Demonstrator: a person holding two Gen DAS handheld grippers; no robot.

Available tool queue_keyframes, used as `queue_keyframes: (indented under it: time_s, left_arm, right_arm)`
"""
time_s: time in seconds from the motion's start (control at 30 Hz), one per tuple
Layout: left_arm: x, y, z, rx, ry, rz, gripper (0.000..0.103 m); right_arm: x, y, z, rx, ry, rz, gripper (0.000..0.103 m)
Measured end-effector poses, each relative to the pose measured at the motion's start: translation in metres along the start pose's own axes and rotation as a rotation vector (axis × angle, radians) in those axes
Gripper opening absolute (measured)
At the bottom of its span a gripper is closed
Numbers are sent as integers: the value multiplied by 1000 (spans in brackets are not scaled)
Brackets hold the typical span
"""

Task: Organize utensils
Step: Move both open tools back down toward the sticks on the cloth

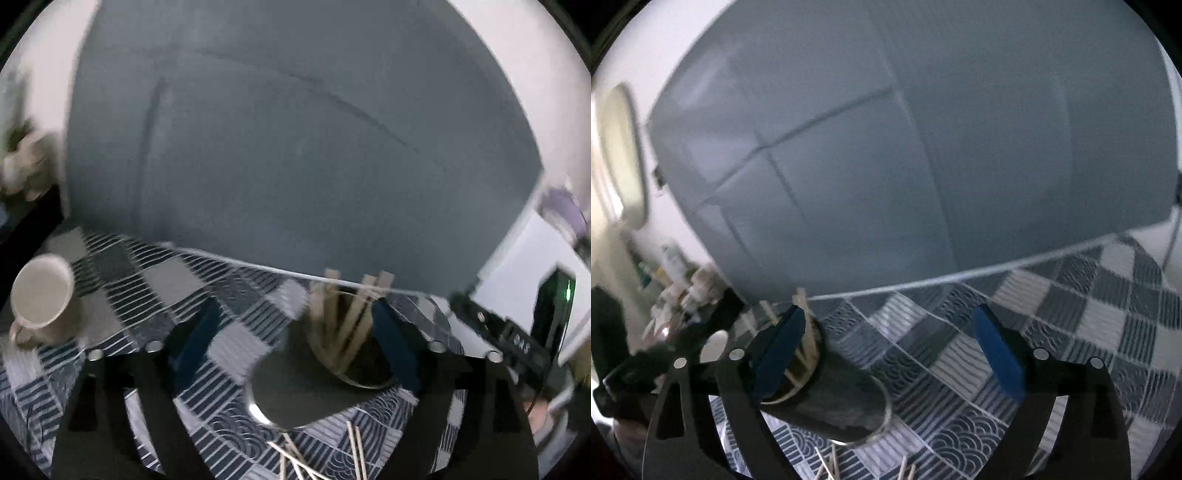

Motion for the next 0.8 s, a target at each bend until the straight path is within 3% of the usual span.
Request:
queue_keyframes:
  time_s: [0.17,0.4,0.53,0.8]
  left_arm:
    - [12,57,14,72,41,-125,97]
    - [18,113,81,161,200,-251,97]
    - [11,115,118,127,295,-262,97]
    - [-1,84,170,24,418,-213,97]
  right_arm:
    - [-18,-27,19,-48,84,76,90]
    - [-38,-57,63,-69,219,139,90]
    - [-42,-60,90,-21,270,165,90]
    - [-43,-52,137,79,353,162,90]
Point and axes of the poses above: each gripper's, at about its wrist camera, not at the fingertips, and x roughly against the way its jaws point, y to its left, z to its underside, the point moved 10 cm from there along -x, roughly the way its jaws point, and after that the axes turned 11 degrees about z, right-handed, at the moved point
